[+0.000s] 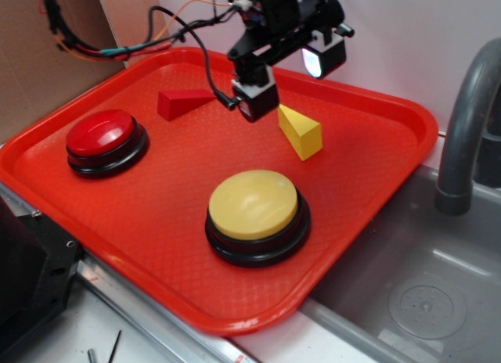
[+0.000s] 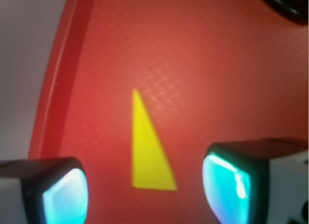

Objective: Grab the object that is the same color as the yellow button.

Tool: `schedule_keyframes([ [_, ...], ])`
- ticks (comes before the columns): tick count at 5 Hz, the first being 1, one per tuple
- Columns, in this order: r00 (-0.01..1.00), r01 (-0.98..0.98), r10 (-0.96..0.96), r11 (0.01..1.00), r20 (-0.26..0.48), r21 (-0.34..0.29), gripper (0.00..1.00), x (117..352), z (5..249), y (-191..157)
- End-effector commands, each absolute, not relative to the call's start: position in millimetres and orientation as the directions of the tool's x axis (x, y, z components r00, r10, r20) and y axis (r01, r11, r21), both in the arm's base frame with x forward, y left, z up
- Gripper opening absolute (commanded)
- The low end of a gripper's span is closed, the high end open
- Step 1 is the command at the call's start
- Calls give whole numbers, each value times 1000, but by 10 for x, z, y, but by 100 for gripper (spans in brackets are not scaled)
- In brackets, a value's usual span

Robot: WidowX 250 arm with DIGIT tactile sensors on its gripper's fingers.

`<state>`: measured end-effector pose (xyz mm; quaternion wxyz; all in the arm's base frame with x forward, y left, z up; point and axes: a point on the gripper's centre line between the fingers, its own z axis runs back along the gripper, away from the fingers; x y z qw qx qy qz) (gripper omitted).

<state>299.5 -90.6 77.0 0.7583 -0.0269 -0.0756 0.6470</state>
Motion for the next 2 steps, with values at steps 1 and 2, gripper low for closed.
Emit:
schedule_keyframes([
  [1,161,-977,983,171,89,-124,100,3093,652,-851],
  [2,166,-982,981,174,98,-70,100,3037,465,-845],
])
